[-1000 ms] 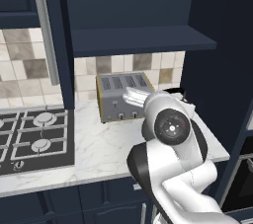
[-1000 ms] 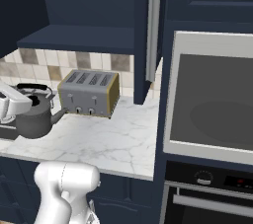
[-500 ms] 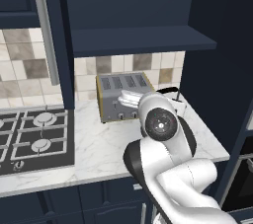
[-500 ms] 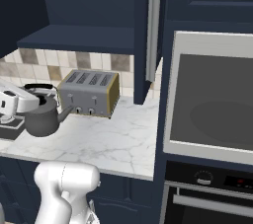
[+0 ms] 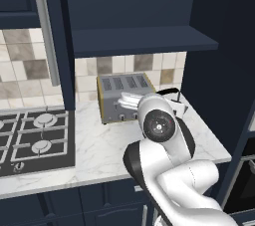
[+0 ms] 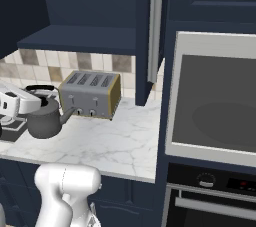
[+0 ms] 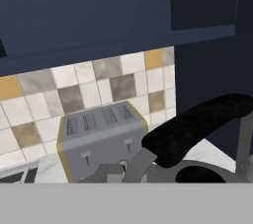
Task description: Open the cabinet, pick the kettle from the cabinet, and place it in the sink.
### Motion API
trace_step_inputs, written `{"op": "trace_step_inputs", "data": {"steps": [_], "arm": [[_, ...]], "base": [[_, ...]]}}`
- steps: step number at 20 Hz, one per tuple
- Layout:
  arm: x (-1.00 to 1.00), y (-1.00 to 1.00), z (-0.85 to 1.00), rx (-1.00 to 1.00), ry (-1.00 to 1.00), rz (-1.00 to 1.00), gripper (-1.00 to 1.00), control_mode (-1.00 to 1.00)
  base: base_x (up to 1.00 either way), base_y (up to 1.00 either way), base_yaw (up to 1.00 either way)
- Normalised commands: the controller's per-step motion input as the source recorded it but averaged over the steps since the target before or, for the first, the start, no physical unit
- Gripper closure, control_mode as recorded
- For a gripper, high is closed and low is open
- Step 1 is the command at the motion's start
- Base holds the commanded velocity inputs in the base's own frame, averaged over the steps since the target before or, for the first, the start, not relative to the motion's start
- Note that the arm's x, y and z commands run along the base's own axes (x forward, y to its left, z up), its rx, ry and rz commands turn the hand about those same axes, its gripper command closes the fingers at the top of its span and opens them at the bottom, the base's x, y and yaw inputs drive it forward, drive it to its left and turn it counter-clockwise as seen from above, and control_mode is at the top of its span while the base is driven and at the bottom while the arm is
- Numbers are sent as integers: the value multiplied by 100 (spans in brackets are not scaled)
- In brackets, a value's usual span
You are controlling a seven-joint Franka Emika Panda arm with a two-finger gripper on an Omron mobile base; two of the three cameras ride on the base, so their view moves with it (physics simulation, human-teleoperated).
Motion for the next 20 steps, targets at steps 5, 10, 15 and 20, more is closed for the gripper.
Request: {"op": "trace_step_inputs", "data": {"steps": [5, 10, 15, 20], "arm": [[0, 0, 0, 0, 0, 0, 100, -100], [0, 0, 0, 0, 0, 0, 100, -100], [0, 0, 0, 0, 0, 0, 100, -100], [0, 0, 0, 0, 0, 0, 100, -100]], "base": [[0, 0, 0], [0, 0, 0], [0, 0, 0], [0, 0, 0]]}}
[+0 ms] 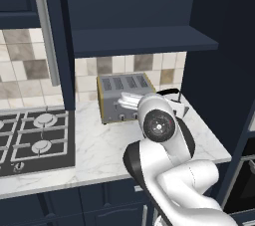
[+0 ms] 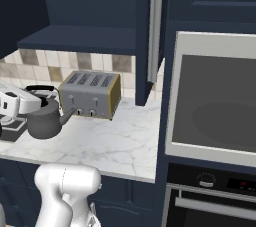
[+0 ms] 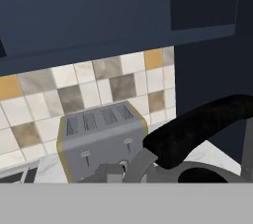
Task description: Open the cabinet, pick the kettle from the cabinet, and place it in the sink.
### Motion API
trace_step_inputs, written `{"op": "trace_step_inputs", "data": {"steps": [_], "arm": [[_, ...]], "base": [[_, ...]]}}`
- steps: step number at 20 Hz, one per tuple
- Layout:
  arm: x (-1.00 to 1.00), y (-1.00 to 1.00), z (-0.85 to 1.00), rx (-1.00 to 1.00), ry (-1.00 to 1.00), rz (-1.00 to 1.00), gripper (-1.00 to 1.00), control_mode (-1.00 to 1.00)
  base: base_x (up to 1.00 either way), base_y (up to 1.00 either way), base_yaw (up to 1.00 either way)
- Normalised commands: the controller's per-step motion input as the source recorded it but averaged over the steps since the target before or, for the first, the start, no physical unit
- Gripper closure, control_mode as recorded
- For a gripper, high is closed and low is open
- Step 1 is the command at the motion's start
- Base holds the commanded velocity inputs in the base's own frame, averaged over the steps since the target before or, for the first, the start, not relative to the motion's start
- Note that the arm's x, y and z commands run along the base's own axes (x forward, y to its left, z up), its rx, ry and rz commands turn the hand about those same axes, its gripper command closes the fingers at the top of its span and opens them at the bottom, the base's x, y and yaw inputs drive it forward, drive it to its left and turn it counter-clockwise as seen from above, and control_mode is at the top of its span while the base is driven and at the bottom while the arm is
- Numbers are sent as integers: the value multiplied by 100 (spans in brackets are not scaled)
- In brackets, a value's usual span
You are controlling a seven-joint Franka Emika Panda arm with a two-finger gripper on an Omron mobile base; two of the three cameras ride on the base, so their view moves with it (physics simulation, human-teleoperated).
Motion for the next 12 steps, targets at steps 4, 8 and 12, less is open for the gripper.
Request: {"op": "trace_step_inputs", "data": {"steps": [4, 8, 12], "arm": [[0, 0, 0, 0, 0, 0, 100, -100], [0, 0, 0, 0, 0, 0, 100, -100], [0, 0, 0, 0, 0, 0, 100, -100]], "base": [[0, 0, 0], [0, 0, 0], [0, 0, 0]]}}
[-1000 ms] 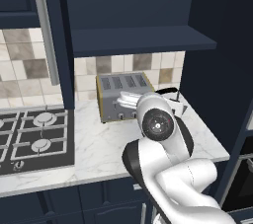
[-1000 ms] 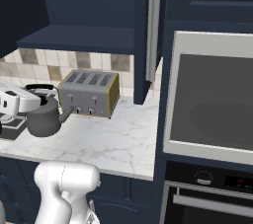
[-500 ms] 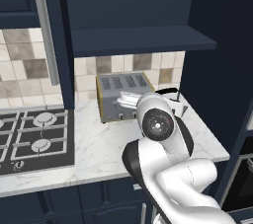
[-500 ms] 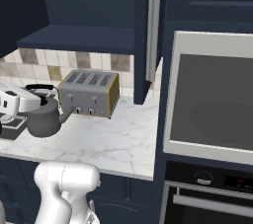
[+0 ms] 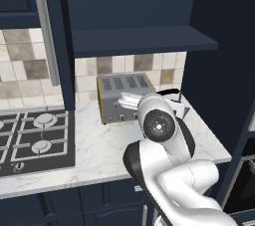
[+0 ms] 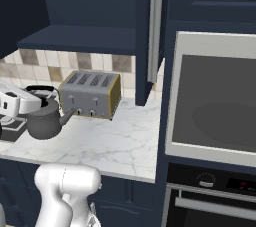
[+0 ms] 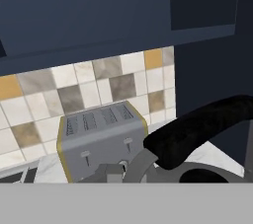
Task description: Open the cabinet, pick the kettle from the cabinet, and place it in the sink.
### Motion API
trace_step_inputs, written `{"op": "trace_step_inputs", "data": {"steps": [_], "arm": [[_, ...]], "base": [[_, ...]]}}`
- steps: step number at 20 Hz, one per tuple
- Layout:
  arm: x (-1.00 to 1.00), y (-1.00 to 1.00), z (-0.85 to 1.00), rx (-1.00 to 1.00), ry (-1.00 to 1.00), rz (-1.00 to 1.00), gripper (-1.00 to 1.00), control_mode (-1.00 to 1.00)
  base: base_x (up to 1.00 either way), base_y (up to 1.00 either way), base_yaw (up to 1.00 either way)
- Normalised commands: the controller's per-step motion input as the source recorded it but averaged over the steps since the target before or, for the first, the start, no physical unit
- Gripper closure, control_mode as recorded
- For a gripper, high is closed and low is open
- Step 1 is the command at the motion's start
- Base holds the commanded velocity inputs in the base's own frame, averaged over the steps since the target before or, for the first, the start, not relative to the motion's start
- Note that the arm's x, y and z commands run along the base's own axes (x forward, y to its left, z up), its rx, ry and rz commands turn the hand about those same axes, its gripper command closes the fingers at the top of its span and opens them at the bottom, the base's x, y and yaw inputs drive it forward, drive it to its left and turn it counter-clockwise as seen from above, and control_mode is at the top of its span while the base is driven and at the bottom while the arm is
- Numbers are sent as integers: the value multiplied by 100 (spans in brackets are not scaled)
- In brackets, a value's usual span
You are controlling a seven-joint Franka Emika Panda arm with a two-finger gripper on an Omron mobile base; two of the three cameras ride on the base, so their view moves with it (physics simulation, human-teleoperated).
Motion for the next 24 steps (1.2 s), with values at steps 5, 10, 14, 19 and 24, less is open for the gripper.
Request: {"op": "trace_step_inputs", "data": {"steps": [5, 10, 14, 19, 24], "arm": [[0, 0, 0, 0, 0, 0, 100, -100], [0, 0, 0, 0, 0, 0, 100, -100], [0, 0, 0, 0, 0, 0, 100, -100], [0, 0, 0, 0, 0, 0, 100, 100], [0, 0, 0, 0, 0, 0, 100, 100]], "base": [[0, 0, 0], [0, 0, 0], [0, 0, 0], [0, 0, 0], [-8, 1, 0]]}}
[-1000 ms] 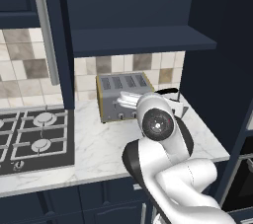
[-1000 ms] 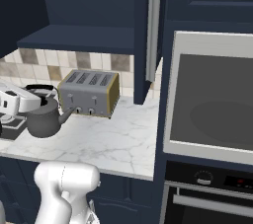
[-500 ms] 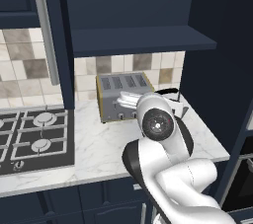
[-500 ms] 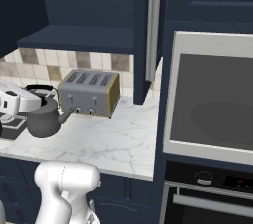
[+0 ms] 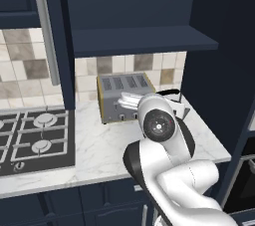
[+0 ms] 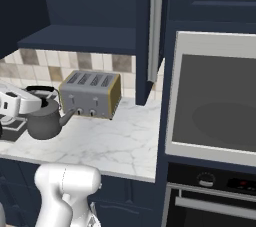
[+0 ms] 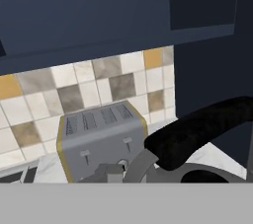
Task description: Open the cabinet, pick the kettle from the cabinet, and place it in the sink.
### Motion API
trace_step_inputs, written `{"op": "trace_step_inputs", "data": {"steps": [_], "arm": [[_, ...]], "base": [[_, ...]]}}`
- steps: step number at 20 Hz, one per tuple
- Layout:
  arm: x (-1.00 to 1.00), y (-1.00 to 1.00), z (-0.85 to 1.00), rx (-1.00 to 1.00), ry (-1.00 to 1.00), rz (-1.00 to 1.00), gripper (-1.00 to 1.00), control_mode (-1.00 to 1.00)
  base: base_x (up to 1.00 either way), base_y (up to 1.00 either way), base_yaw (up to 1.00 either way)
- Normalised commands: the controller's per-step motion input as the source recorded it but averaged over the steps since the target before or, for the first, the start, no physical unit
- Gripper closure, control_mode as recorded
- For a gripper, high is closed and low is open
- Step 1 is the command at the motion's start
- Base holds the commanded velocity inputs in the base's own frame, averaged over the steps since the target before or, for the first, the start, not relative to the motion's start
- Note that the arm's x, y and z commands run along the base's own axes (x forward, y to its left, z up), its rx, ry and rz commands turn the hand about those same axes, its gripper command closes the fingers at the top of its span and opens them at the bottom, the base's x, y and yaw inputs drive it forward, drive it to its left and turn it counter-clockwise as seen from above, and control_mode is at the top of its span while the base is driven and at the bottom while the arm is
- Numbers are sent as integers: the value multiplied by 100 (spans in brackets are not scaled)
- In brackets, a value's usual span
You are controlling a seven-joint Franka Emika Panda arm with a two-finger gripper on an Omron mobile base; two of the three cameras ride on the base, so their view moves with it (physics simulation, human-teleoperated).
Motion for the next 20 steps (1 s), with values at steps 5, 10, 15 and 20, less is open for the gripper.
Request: {"op": "trace_step_inputs", "data": {"steps": [5, 10, 15, 20], "arm": [[0, 0, 0, 0, 0, 0, 100, 100], [0, 0, 0, 0, 0, 0, 100, 100], [0, 0, 0, 0, 0, 0, 100, 100], [0, 0, 0, 0, 0, 0, 100, 100]], "base": [[-53, 11, 3], [-52, 21, 3], [-44, 20, 3], [-40, 19, 40]]}}
